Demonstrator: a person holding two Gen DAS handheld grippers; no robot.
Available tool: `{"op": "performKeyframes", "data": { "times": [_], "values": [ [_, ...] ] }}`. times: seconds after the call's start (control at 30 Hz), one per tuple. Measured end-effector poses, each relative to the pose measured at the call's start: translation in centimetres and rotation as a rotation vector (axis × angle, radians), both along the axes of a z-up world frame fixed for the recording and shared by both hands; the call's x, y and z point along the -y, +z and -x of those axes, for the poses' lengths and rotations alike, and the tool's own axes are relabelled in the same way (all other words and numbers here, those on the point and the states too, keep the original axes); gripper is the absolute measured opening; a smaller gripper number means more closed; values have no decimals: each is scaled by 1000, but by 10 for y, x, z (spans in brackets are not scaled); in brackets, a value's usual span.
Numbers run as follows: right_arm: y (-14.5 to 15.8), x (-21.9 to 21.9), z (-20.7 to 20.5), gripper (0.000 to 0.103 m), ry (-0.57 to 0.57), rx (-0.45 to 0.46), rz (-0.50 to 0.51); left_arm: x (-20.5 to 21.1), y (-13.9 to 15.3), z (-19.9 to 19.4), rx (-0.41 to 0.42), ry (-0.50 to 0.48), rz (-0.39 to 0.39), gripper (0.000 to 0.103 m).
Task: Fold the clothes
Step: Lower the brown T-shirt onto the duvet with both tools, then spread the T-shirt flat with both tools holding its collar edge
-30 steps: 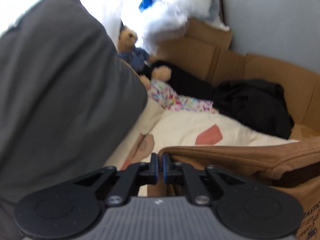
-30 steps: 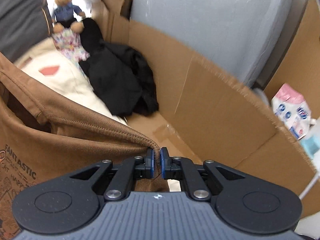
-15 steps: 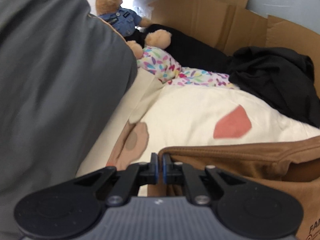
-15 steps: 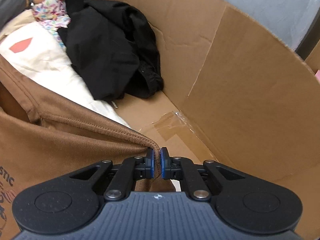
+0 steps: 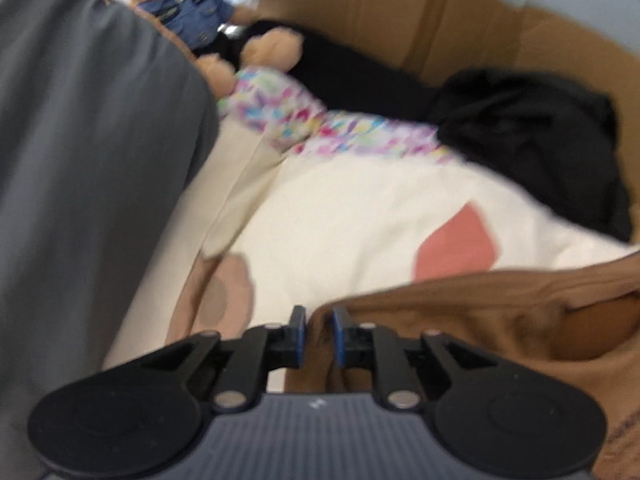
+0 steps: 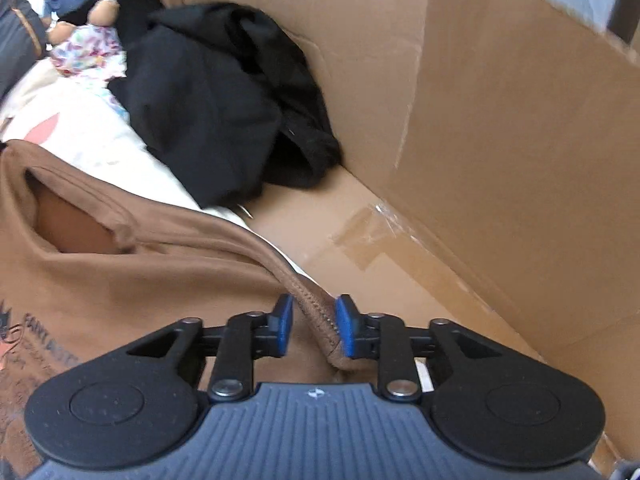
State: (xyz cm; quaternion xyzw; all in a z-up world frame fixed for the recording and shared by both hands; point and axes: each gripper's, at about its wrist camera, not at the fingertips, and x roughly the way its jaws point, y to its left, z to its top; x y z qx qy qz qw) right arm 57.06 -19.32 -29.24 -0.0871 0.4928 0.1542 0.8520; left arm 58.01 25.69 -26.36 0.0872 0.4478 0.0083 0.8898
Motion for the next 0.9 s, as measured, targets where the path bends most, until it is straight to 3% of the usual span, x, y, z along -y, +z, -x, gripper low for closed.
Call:
{"op": "performKeyframes", "data": {
  "times": [0.2, 0.37, 0.43, 0.5, 0.57, 0.77, 0.9],
  "values": [
    [11, -23, -10, 38, 89, 69, -31, 44, 16, 10, 31, -199, -11, 31],
    [-3, -53, -13, 38, 229, 43, -54, 81, -9, 11, -8, -342, 24, 40],
    [-11, -67, -15, 38, 280, 26, -46, 96, -25, 14, -42, -428, -21, 42],
    [-16, -76, -14, 40, 317, 26, -36, 105, -32, 21, -53, -499, -81, 51],
    [-22, -91, -13, 48, 371, 46, 7, 111, -38, 27, -40, -557, -146, 54],
    [-33, -114, -18, 51, 454, 48, 61, 108, -44, 24, -37, -617, -218, 55],
    [-37, -122, -20, 51, 535, 37, 100, 101, -47, 16, -50, -631, -183, 53]
  ]
}}
